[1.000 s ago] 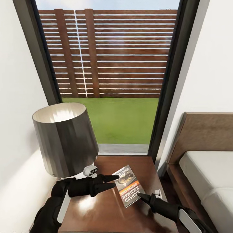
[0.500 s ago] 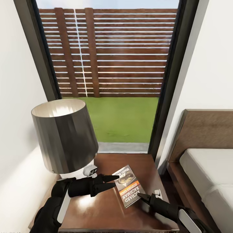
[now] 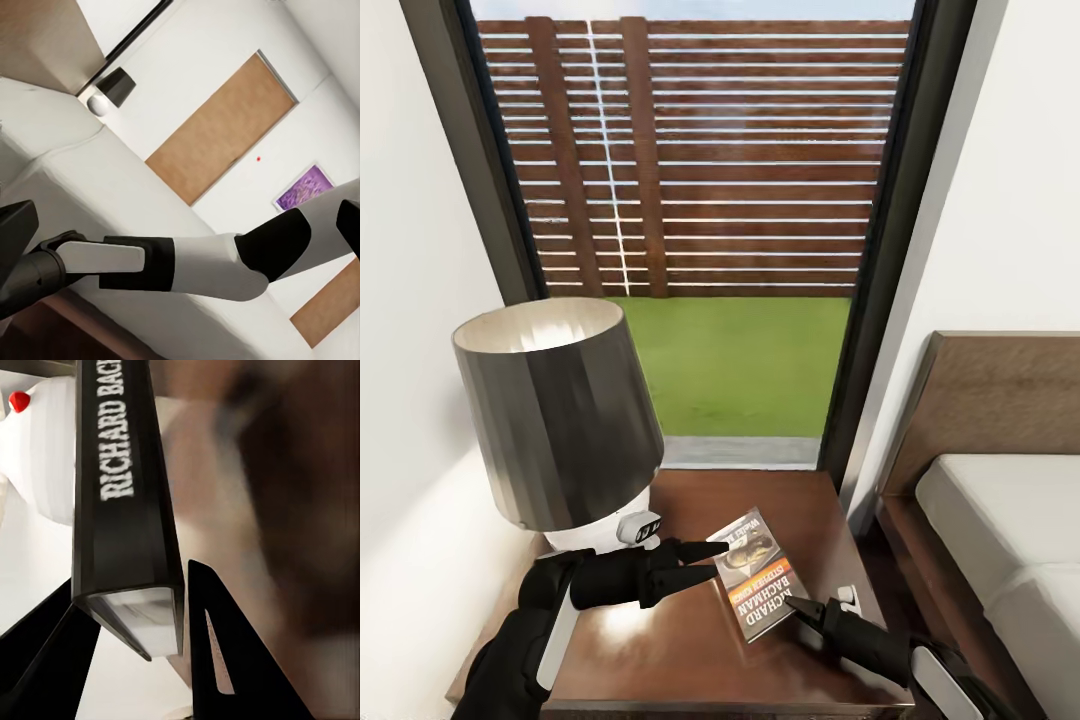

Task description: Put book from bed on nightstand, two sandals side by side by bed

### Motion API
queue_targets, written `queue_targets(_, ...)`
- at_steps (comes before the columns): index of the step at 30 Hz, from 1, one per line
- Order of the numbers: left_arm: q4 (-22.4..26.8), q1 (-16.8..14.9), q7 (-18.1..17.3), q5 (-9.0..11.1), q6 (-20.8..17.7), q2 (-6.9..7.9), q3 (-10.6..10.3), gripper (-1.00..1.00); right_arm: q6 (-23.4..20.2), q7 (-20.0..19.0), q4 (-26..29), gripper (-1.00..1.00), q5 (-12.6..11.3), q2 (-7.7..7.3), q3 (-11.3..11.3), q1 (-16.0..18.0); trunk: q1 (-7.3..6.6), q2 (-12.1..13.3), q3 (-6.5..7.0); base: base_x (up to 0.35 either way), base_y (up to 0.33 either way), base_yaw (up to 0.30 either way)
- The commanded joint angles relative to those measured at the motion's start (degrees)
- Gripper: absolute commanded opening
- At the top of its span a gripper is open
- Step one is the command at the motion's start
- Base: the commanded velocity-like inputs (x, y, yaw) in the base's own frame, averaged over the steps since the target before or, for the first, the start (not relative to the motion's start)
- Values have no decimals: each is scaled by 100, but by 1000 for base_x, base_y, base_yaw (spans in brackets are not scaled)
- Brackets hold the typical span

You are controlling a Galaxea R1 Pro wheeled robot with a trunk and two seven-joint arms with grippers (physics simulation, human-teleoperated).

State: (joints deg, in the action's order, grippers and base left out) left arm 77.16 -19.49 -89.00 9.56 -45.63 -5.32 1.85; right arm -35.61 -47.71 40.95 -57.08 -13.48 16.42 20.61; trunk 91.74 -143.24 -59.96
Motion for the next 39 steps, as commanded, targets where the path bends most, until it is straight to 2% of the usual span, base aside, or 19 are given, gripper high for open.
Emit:
queue_targets(1, 1, -3, -30, -15, -60, -5, 8, 100, -42, 7, 1, -100, -66, -6, 19, 5, 1, -4, -28, 0, 0, 0)
queue_targets(10, 1, -3, -30, -15, -60, -5, 9, 100, -43, 7, 1, -100, -66, -6, 19, 4, 4, -5, -50, 0, 0, 0)
queue_targets(15, 1, -3, -31, -15, -60, -5, 9, 100, -43, 7, 1, -100, -66, -6, 19, 5, 16, -12, -161, 0, 0, 0)
queue_targets(24, 1, -3, -30, -15, -60, -5, 9, 100, -44, 7, 1, -100, -66, -6, 19, 4, 16, -12, -161, 0, 0, 0)
queue_targets(27, 1, -3, -30, -15, -60, -5, 8, 100, -44, 7, -1, -100, -66, -6, 19, 5, 24, -16, -227, 0, 0, 0)
queue_targets(39, 1, -3, -30, -15, -67, -5, 17, 100, -42, 7, 1, -100, -66, -6, 19, 5, 24, -16, -227, 0, 0, 0)
